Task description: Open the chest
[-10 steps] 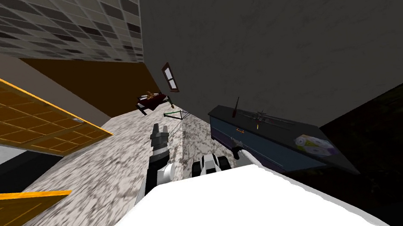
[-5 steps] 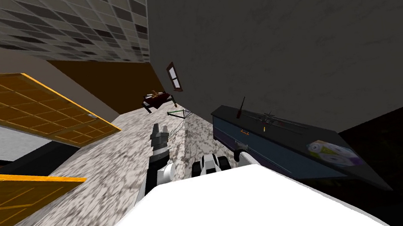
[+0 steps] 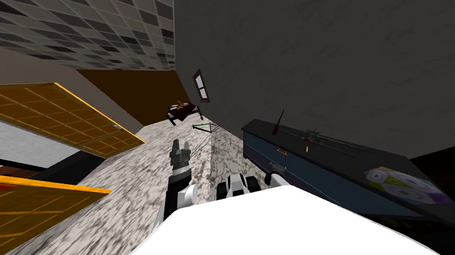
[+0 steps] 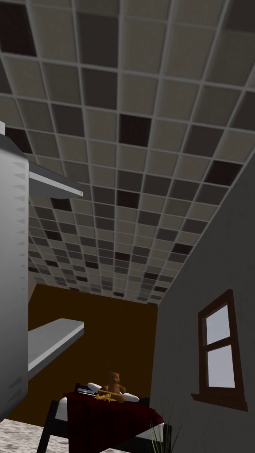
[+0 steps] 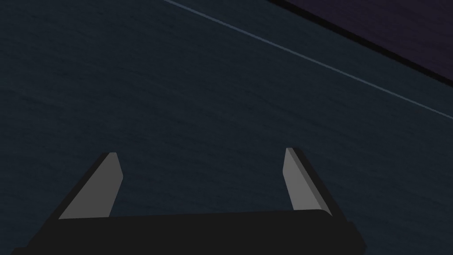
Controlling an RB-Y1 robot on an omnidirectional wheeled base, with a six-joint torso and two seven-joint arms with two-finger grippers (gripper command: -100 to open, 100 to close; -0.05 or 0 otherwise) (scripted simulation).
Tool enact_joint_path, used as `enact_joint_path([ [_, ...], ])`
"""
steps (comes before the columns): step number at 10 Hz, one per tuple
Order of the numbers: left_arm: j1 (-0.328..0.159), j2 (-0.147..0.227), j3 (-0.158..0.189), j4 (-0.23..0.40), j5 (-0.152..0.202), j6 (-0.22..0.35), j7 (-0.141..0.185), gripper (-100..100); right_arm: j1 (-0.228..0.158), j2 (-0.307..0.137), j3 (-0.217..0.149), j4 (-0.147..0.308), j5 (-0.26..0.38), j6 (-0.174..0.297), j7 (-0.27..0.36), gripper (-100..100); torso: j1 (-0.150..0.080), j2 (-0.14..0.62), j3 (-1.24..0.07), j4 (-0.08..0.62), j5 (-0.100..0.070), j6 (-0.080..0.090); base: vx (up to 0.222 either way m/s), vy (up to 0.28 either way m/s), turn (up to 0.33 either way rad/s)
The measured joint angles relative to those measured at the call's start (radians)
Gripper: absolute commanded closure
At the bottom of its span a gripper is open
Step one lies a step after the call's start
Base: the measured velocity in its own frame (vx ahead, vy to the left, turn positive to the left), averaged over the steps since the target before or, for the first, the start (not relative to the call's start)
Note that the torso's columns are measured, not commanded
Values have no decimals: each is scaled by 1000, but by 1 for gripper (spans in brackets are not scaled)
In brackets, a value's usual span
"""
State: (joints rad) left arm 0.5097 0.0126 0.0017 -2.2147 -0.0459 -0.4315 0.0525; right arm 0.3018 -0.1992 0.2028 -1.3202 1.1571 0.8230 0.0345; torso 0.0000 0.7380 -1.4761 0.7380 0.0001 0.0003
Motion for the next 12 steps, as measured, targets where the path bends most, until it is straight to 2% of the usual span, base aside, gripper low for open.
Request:
enact_joint_path([
  [2, 0, 0, 0, 0, 0, 0, 0, 0, -1, 2, 0, 31, 45, 58, 23, -100, 0, 0, 0, 0, 0, 0, 24, 15, 110],
  [4, 0, 0, 0, 0, 0, 0, 0, 0, -9, 4, 2, 82, 101, 115, 25, -100, 0, 0, 0, 0, 0, 0, 17, 8, 23],
  [12, 0, 0, 0, 0, 0, 0, 0, 0, -13, 6, 1, 227, 285, 318, 45, -100, 0, 0, 0, 0, 0, 0, 28, 5, 86],
])
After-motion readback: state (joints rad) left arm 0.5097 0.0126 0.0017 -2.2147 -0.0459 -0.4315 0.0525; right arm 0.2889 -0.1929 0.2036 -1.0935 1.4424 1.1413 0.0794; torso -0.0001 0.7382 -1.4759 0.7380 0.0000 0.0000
